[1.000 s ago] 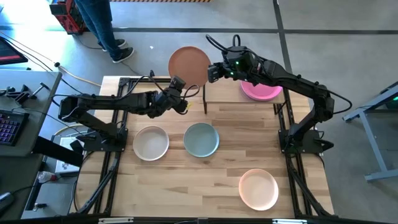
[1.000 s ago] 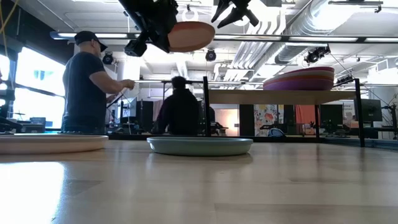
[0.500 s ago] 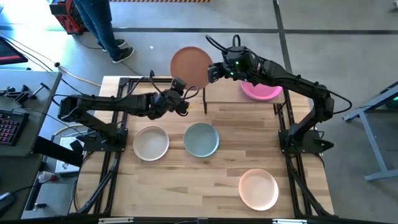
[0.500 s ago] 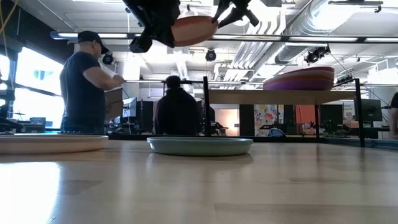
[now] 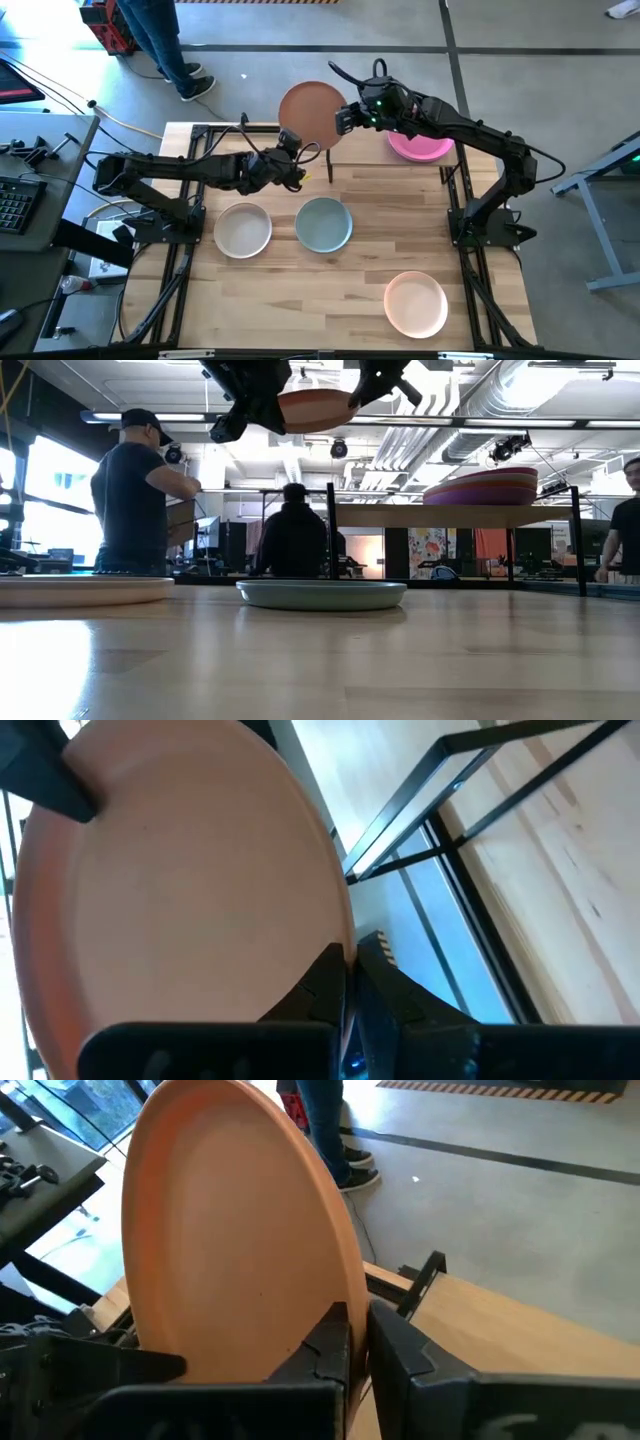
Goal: Place and stack plates onto a shelf
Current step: Put the brown plate on the shelf
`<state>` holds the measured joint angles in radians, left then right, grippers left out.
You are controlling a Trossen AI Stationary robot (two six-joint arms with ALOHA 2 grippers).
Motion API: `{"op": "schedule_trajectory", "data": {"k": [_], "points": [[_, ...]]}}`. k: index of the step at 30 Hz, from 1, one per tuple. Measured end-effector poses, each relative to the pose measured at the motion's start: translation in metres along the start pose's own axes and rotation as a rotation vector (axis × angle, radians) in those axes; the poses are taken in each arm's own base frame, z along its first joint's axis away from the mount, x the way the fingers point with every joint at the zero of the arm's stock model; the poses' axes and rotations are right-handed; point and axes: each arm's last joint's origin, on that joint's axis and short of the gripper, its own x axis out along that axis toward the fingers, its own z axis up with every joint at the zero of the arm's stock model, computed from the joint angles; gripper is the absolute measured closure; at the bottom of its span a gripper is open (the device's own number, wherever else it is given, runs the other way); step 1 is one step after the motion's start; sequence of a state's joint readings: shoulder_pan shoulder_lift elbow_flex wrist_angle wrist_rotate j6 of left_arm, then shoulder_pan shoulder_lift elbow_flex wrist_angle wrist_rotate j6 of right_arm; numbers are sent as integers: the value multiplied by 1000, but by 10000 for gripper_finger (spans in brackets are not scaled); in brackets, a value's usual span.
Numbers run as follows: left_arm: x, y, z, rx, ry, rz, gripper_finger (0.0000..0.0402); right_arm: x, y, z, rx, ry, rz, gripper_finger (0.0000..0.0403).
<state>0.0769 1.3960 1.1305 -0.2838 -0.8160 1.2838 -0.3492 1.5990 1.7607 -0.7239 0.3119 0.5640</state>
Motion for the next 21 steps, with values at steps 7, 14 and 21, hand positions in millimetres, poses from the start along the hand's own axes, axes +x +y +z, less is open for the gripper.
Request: {"op": "schedule_trajectory", "data": {"k": [7,14,21], "points": [[0,0,0,-48,8,6,387,0,0,-1,5,5,-4,401],[0,1,-1,-113,30,12,350,0,-1,-1,0,9,-8,402],[-3,0,1,-227,59,33,309,1,-5,2,7,-9,-37,403]]}}
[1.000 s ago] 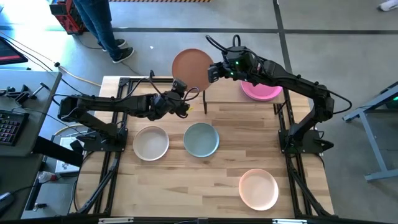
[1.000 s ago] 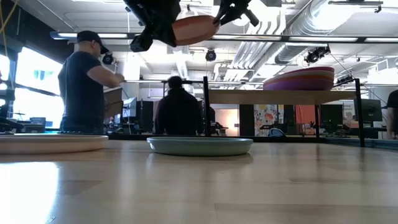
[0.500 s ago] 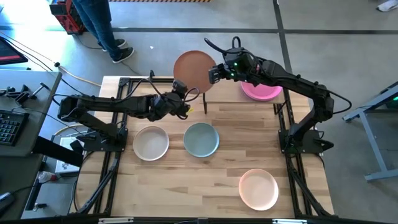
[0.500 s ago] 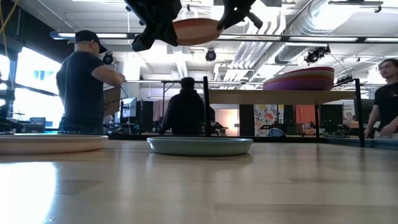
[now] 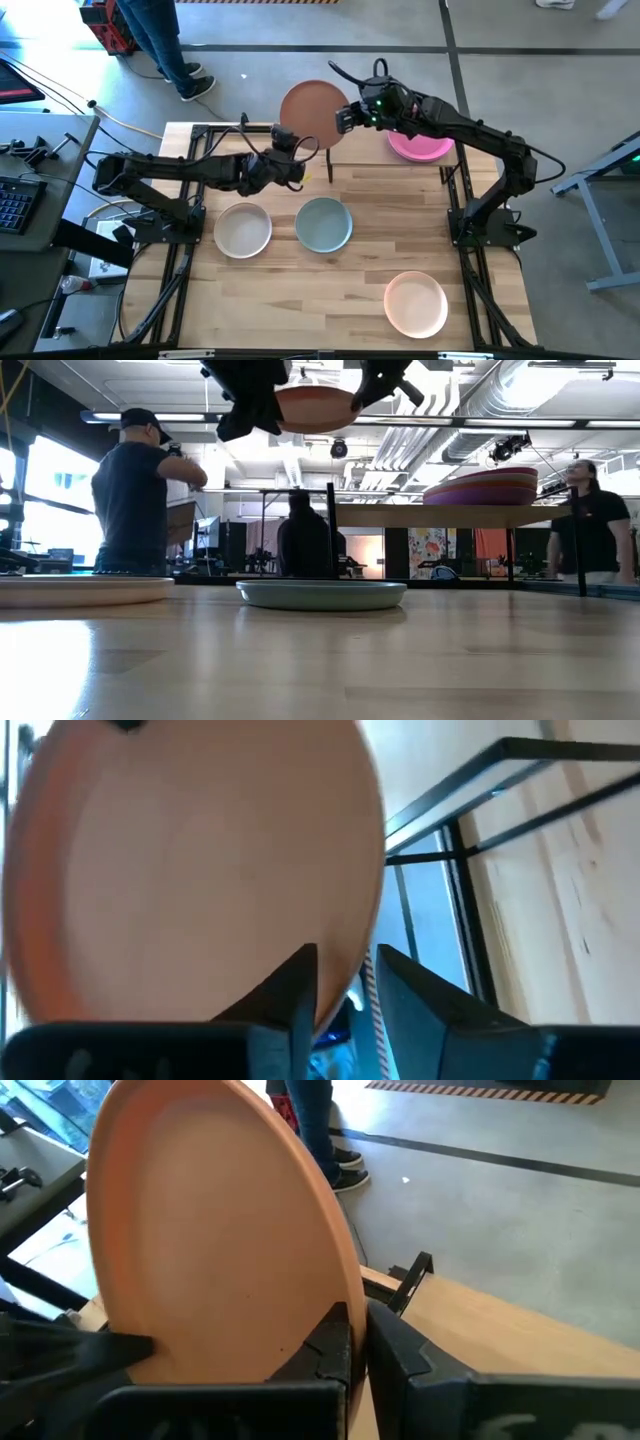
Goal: Place and stack plates onto a shelf
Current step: Put the brown plate on the shelf
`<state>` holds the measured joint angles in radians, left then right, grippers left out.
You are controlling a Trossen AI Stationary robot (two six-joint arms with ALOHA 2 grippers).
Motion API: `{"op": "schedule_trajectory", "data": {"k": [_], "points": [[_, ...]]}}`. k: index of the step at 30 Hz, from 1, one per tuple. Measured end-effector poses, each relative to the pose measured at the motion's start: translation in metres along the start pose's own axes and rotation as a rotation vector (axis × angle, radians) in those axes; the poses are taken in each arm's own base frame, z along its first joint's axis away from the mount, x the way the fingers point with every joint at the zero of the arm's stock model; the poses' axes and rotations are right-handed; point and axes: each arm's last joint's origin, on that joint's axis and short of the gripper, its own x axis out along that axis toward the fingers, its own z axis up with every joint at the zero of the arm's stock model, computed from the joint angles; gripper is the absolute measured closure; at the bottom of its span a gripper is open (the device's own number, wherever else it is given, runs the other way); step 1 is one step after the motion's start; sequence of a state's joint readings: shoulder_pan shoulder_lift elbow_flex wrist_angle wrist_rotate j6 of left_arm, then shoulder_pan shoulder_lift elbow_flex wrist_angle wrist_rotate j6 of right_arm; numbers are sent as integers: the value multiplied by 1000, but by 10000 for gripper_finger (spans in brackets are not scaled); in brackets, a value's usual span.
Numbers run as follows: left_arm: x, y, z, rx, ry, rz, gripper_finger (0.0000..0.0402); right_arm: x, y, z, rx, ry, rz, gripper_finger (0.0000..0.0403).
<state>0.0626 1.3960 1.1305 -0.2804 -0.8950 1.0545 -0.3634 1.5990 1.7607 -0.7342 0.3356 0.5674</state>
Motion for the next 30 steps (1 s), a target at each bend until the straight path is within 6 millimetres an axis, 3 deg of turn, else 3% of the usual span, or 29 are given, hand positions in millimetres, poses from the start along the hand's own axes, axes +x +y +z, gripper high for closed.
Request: {"op": "schedule_trajectory", "data": {"k": [8,15,22,30], "points": [[-14,3,2,-275,-15,27,294,-2,-24,14,22,-28,-66,402],[-22,12,-6,-503,21,92,294,-12,-59,26,21,5,-158,402],[-27,20,-14,-635,32,129,294,-9,-95,30,19,126,-222,402],[-19,23,-21,-664,72,148,294,4,-117,18,8,261,-226,402]]}}
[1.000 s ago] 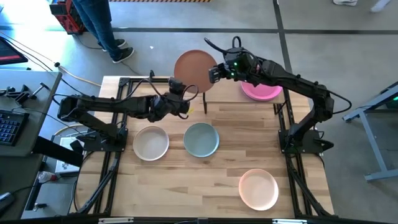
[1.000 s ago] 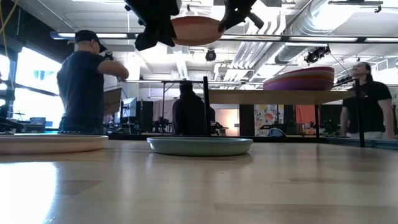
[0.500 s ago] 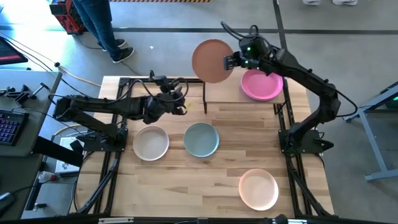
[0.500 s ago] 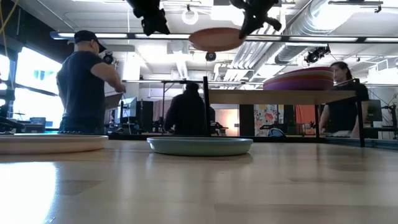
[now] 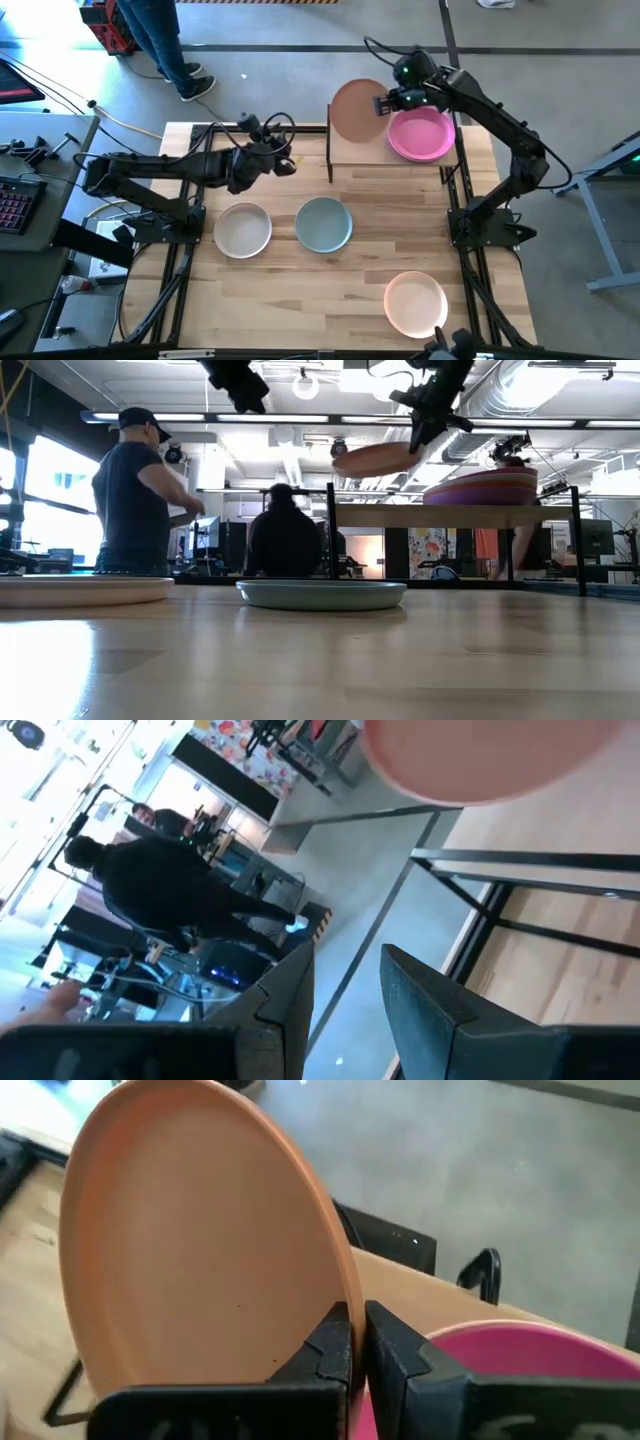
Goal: Place and stack plates onto a shelf
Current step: Put the brown plate on the shelf
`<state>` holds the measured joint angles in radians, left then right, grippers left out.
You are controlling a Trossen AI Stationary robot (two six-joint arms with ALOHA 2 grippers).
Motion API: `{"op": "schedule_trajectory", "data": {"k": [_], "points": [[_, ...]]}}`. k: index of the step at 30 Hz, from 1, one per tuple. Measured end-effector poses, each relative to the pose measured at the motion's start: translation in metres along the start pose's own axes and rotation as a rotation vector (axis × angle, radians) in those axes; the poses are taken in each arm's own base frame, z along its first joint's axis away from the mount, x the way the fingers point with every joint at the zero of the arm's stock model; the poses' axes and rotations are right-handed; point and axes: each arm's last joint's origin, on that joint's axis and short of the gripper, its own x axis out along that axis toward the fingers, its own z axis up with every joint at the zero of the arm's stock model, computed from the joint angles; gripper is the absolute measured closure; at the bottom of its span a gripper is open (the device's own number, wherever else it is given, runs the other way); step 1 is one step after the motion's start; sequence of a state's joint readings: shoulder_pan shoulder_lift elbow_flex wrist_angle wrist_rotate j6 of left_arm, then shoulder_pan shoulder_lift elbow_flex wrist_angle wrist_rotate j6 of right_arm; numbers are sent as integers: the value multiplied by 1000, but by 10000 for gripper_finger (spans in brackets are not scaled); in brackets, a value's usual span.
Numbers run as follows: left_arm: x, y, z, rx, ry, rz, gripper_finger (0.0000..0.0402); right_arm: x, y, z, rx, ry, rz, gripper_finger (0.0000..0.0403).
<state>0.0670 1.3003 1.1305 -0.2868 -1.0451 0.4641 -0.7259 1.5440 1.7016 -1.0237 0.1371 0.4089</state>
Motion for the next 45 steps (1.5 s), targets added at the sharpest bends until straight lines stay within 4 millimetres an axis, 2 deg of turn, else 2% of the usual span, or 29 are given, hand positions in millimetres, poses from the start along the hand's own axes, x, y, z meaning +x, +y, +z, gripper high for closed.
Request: {"op": "schedule_trajectory", "data": {"k": [8,20,27,36,45], "points": [[12,8,-5,-17,41,36,294,19,-2,-15,-34,78,-12,403],[23,15,-10,-68,81,80,294,43,5,-37,-36,131,-7,403],[23,15,-9,-68,81,80,294,44,10,-36,-25,100,12,403],[23,15,-9,-66,82,81,294,68,15,-39,-30,153,8,403],[23,15,-10,-66,82,81,294,69,10,-36,-77,141,-19,403]]}}
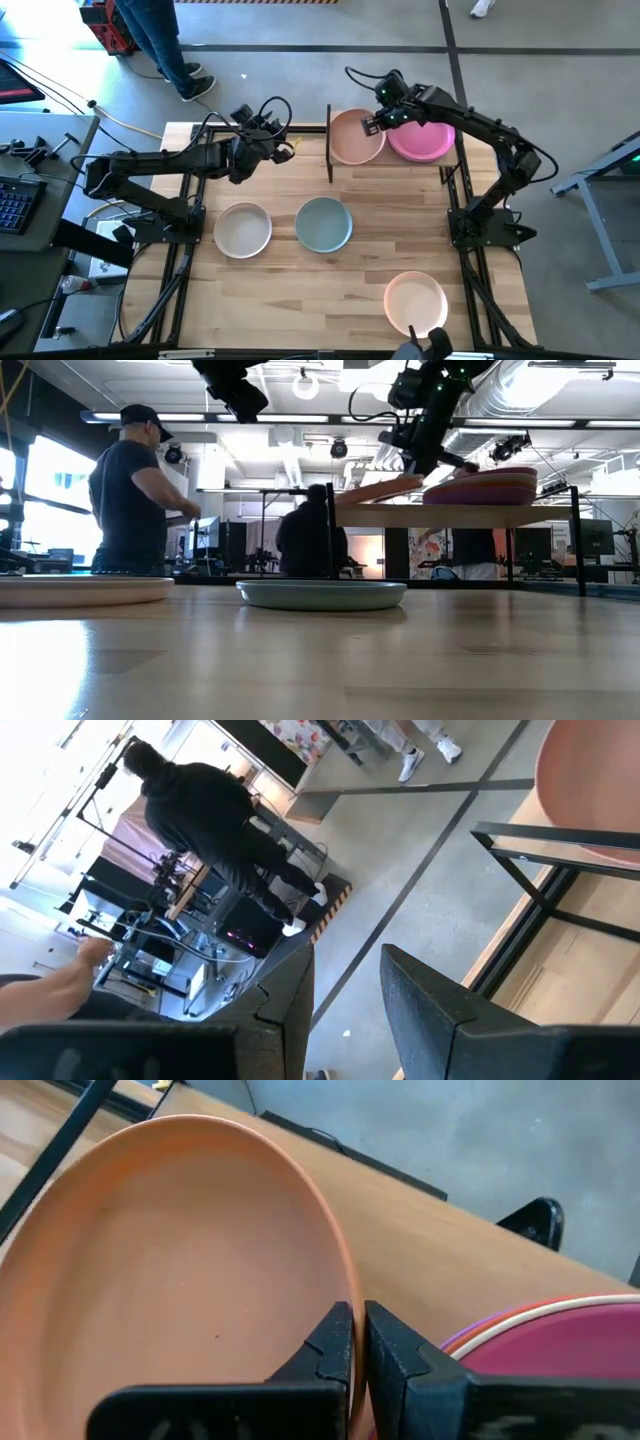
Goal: Place and stack plates onto a shelf
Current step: Put the brown plate on the shelf
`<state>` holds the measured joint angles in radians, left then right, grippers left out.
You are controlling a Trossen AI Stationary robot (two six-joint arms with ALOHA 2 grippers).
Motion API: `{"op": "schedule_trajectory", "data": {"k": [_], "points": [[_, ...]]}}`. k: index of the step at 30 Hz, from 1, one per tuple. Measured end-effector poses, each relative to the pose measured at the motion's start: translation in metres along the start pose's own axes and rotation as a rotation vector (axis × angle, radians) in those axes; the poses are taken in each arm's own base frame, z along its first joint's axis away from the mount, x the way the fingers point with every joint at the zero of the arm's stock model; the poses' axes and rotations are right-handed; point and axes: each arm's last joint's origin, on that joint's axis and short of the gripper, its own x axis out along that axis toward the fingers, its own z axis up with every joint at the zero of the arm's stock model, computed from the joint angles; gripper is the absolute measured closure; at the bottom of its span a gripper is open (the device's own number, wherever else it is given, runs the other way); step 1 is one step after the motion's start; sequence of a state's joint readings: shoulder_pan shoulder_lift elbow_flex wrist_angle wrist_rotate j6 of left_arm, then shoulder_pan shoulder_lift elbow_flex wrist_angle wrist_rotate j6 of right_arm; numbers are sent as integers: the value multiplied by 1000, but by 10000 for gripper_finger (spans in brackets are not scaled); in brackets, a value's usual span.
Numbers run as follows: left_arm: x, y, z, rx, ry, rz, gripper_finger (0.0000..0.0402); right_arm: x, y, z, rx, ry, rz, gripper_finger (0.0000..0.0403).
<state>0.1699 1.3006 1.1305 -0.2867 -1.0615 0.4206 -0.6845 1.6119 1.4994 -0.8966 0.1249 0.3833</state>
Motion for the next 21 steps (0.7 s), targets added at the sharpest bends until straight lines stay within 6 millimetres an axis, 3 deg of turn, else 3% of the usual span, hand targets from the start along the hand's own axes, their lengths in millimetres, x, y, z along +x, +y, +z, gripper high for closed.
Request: {"op": "schedule_trajectory", "data": {"k": [17,21], "points": [[0,0,0,2,1,1,294,3,-7,7,0,-40,-14,401],[0,0,0,3,1,1,294,6,-7,6,1,-21,-14,381]]}}
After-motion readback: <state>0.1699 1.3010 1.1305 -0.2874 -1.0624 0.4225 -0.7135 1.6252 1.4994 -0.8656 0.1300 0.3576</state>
